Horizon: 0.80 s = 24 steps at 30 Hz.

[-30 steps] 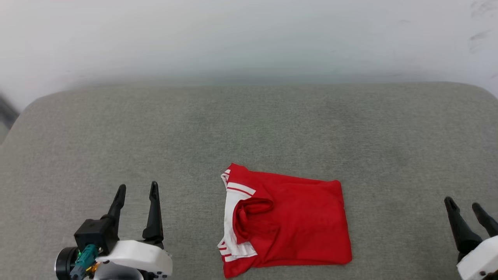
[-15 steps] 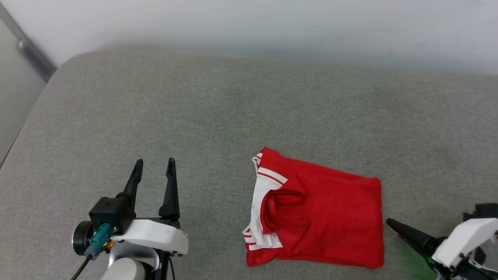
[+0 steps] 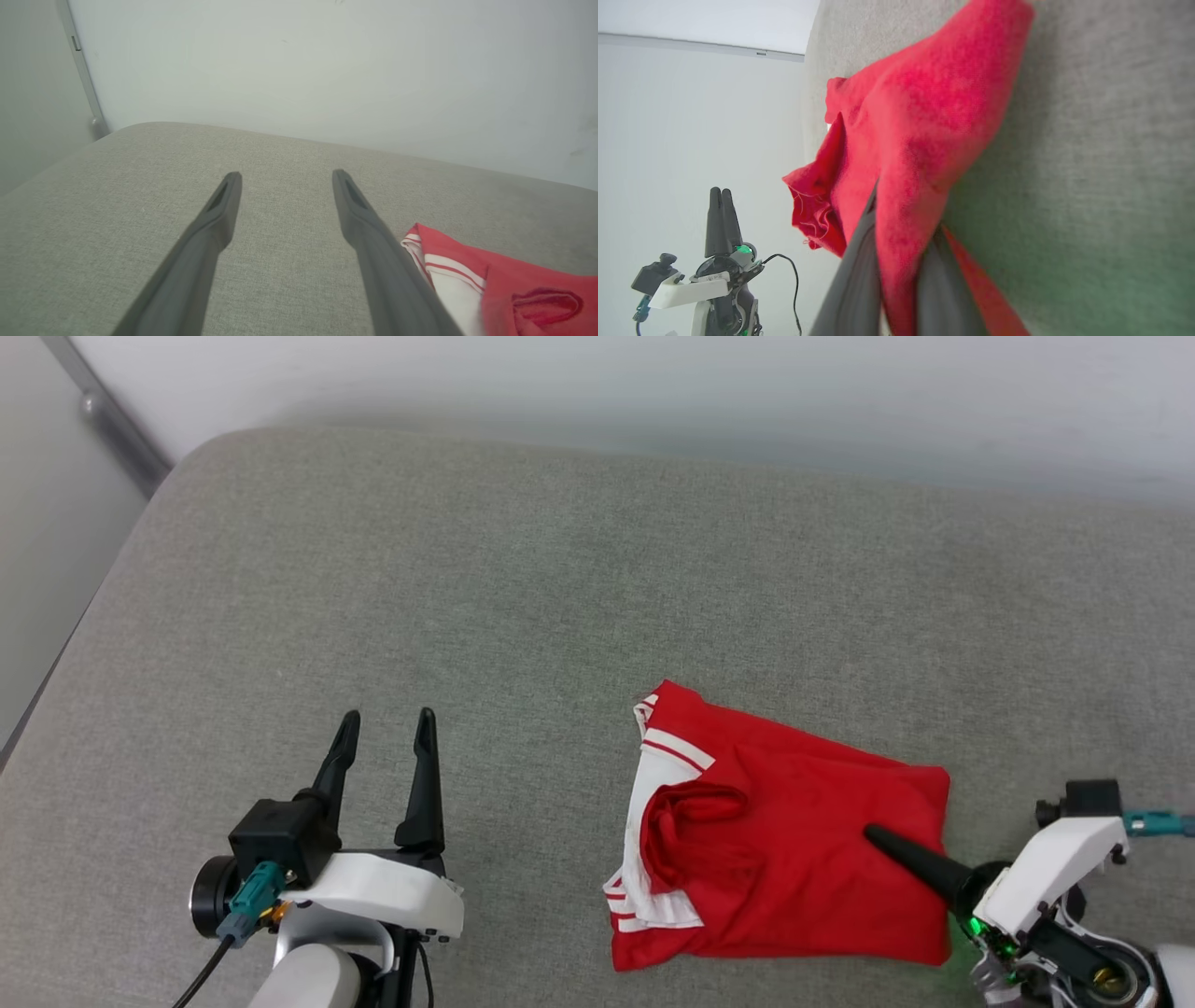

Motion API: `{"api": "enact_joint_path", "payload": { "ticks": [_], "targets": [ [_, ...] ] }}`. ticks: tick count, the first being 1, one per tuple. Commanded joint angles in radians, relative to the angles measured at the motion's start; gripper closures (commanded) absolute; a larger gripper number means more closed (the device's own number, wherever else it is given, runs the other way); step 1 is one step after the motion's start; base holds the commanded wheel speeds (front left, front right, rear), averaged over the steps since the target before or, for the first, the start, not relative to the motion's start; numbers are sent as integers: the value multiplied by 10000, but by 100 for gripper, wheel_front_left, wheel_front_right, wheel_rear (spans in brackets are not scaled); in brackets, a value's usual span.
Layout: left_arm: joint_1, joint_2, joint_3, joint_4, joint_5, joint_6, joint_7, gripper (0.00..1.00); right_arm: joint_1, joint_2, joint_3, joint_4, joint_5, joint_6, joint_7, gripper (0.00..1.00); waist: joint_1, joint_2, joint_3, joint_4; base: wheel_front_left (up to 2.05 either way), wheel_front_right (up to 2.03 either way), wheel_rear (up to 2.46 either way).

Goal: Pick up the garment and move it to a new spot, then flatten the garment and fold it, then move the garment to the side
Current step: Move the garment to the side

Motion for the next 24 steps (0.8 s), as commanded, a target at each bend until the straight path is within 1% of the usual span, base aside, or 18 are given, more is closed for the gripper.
{"api": "enact_joint_path", "payload": {
  "ticks": [1,3,5,8,9,10,14,15,20,24],
  "targets": [
    [80,-61,57,19,69,-43,-43,0,1,-310,204,-256,-220,-1,-199,100,-1,0,-91,-54,0,0,0],
    [186,-73,132,29,118,-55,-44,0,126,-542,607,-552,-594,-1,-441,100,-1,0,-231,-156,0,0,0],
    [237,-61,192,10,147,-72,-44,0,181,-981,1048,-850,-1290,-1,-682,100,-1,0,-344,-304,0,0,0],
    [416,-7,290,-81,215,-74,-44,0,142,-1436,1687,-1259,-2228,-1,-853,100,-1,0,-498,-683,0,0,0],
    [416,-7,290,-81,215,-74,-44,0,142,-1436,1687,-1259,-2228,-1,-853,100,-1,0,-498,-683,0,0,0],
    [484,20,302,-131,219,-78,-38,0,42,-1801,1993,-1502,-2923,-2,-844,100,-1,0,-564,-1000,0,0,0],
    [602,91,356,-257,282,-22,-35,0,-247,-2307,2468,-1780,-4171,-2,-561,100,-1,0,-631,-1895,0,0,0],
    [602,91,356,-257,282,-22,-35,0,-247,-2307,2468,-1780,-4171,-2,-561,100,-1,0,-631,-1895,0,0,0],
    [541,145,350,-456,373,20,-30,0,-663,-2516,2777,-1675,-4857,-2,-222,100,-1,0,-556,-3232,0,0,0],
    [301,273,335,-695,485,26,39,0,-1287,-2645,3035,-1294,-5257,-2,-529,100,-1,0,-206,-4255,0,0,0]
  ]
}}
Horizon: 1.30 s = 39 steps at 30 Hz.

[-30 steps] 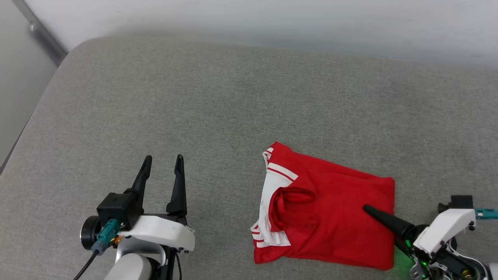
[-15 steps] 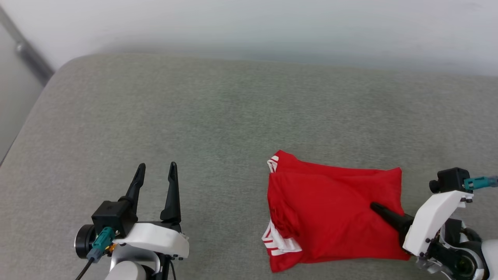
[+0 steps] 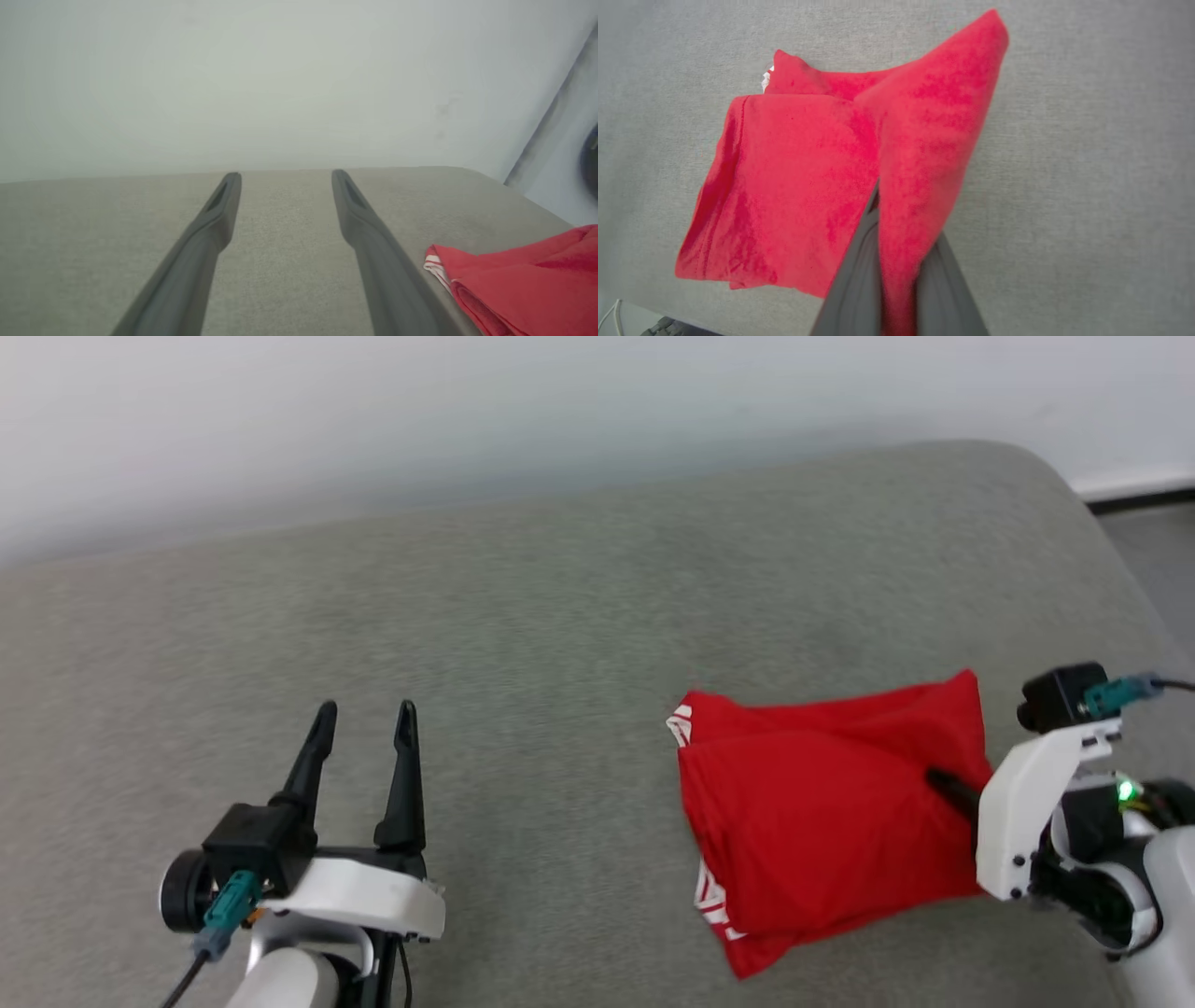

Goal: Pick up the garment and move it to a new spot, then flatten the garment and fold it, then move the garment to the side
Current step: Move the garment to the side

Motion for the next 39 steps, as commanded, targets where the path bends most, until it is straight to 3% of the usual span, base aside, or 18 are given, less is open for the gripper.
{"api": "enact_joint_path", "payload": {
  "ticks": [1,6,13,25,26,27,28,39],
  "targets": [
    [-267,128,0,-197,123,8,83,0,-497,-178,168,159,-354,-2,-313,100,0,0,644,-1155,0,0,0],
    [-978,458,-23,-790,425,-2,462,0,-1769,-391,258,1027,-1015,-4,-1375,100,0,0,1931,-1885,0,0,0],
    [-1892,844,-100,-1581,851,-20,1002,0,-3318,-648,-197,2299,-1873,-5,-2714,100,0,0,3559,-2248,0,0,0],
    [-2990,1340,-318,-2768,1396,-166,1743,0,-5320,-835,-2458,5184,-3194,-7,-5594,100,0,0,5205,-1877,0,0,0],
    [-3038,1344,-342,-2805,1395,-183,1782,0,-5426,-777,-2661,5411,-3328,-9,-5931,67,0,0,5270,-1816,0,0,0],
    [-3076,1350,-361,-2821,1401,-199,1810,0,-5464,-679,-2777,5648,-3485,-7,-6181,11,0,0,5308,-1768,0,0,0],
    [-3098,1345,-381,-2841,1409,-214,1805,0,-5540,-624,-2866,5795,-3639,-5,-6585,0,0,0,5338,-1715,0,0,0],
    [-2724,1174,-443,-2430,1126,-147,1535,0,-5801,-591,-3735,7526,-5009,-7,-9063,0,0,0,4628,-1624,0,0,0]
  ]
}}
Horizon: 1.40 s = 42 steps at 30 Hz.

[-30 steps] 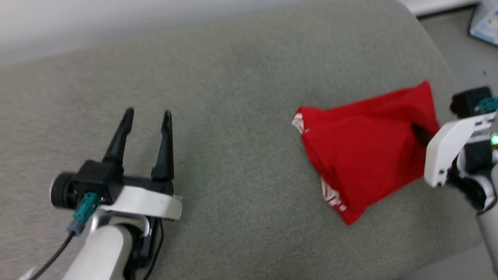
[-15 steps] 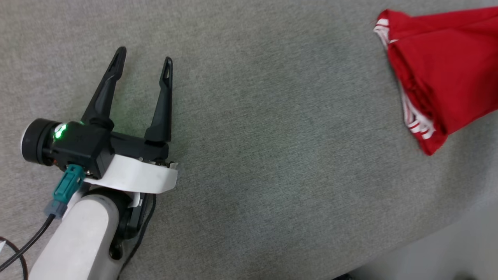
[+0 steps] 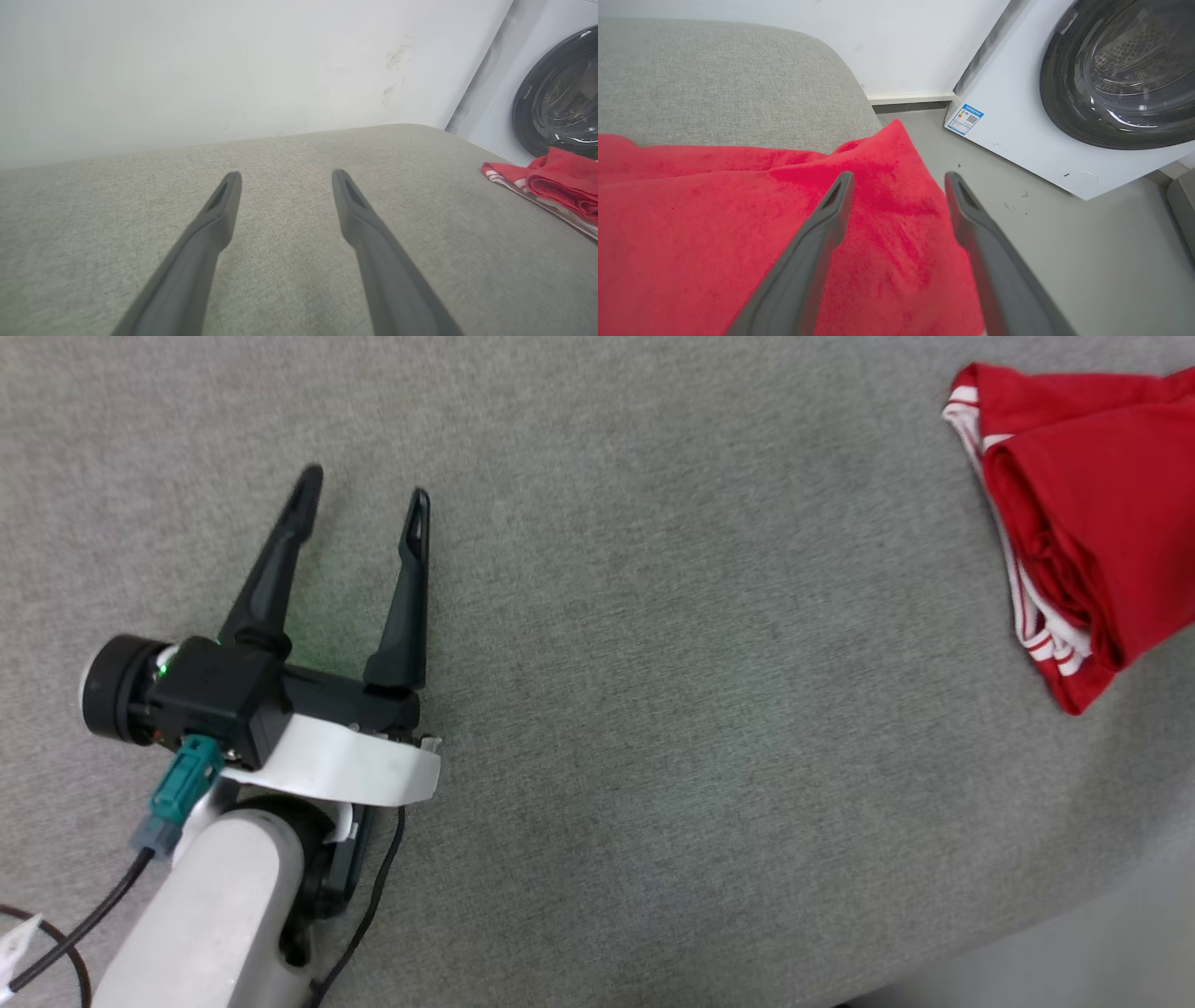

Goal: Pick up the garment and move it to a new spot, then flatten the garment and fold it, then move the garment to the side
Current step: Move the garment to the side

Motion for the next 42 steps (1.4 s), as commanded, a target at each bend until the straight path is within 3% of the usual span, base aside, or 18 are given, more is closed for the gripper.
{"api": "enact_joint_path", "payload": {
  "ticks": [1,11,27,33,42],
  "targets": [
    [148,-32,9,69,-37,20,-92,0,35,39,-7,34,-87,-15,-127,0,-1,-1,-387,-55,0,0,0],
    [1438,-684,90,1060,-849,199,-977,0,1897,713,595,-1128,82,-15,-500,0,-1,-1,-2629,204,0,0,0],
    [2603,-1419,99,2306,-1326,294,-1519,0,5842,2592,1491,-5971,1101,-13,469,0,-1,-1,-4440,1982,0,0,0],
    [3017,-1403,391,2747,-1287,345,-1602,0,6868,2878,1878,-7619,1167,-13,918,0,-1,-1,-5057,2691,0,0,0],
    [3870,-1167,748,3066,-1244,349,-1648,0,8441,3060,2015,-9439,1201,-12,1645,0,-1,-1,-5805,3070,0,0,0]
  ]
}}
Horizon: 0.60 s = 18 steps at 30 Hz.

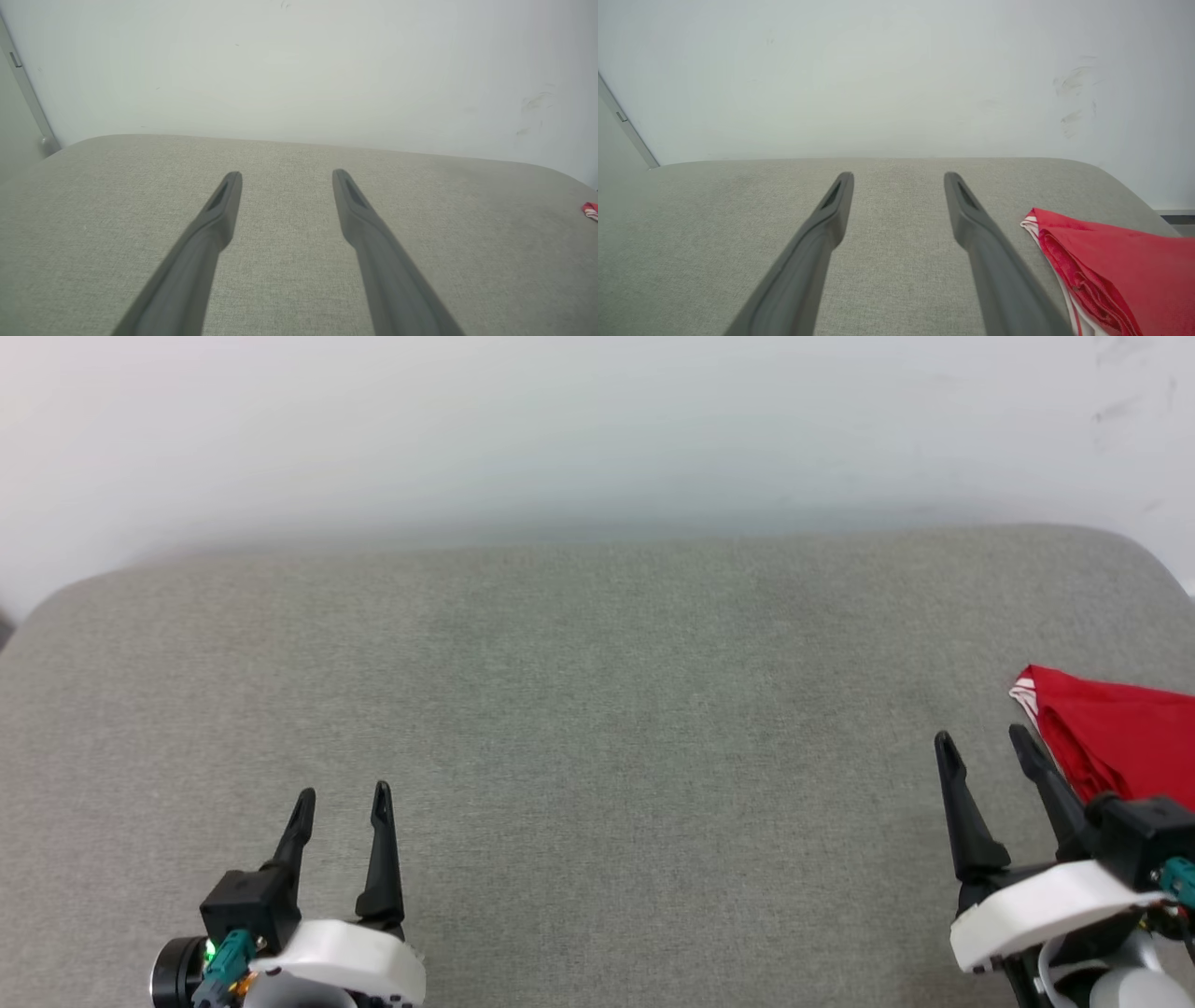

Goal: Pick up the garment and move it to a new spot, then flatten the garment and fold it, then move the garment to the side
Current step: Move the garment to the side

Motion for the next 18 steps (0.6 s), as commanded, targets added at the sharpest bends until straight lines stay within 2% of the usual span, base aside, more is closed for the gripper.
{"api": "enact_joint_path", "payload": {
  "ticks": [1,9,18],
  "targets": [
    [130,51,12,17,18,-15,-55,0,168,46,6,-94,-23,-8,31,0,2,0,-142,129,0,0,0],
    [525,156,30,117,65,-112,-64,0,961,247,-135,-1018,-85,-8,389,0,2,0,-303,231,0,0,0],
    [265,86,52,167,160,-173,-68,0,961,329,-199,-1261,-189,-8,486,0,2,0,-196,143,0,0,0]
  ]
}}
